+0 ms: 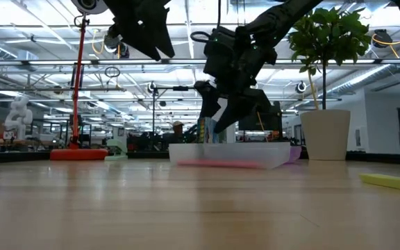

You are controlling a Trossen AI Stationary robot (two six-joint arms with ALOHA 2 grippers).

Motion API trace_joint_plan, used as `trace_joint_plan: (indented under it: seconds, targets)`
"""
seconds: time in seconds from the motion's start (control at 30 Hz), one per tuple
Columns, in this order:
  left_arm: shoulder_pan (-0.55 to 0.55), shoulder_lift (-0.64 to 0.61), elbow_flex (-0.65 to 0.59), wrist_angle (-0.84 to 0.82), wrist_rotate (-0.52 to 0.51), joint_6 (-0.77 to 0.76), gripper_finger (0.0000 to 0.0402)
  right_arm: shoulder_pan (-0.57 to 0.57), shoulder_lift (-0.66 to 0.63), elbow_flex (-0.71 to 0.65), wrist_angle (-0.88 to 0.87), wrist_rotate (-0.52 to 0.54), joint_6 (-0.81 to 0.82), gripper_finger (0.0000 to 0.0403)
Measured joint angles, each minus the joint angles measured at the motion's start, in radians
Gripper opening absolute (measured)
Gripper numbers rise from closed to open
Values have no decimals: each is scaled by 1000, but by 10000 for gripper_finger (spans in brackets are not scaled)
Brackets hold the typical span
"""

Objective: Pack school essentials
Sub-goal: Put the yellow crayon box into the purple supply box

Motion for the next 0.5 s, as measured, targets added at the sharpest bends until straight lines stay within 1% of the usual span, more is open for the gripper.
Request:
trace_joint_plan:
  seconds: [0.17,0.33,0.5]
  targets:
    - [0,0,0,7,0,16,273,3,0,0,-29,52,2,194]
    - [0,0,0,8,0,19,273,4,0,0,-50,52,22,160]
    - [0,0,0,9,1,25,273,20,-3,0,-56,64,43,139]
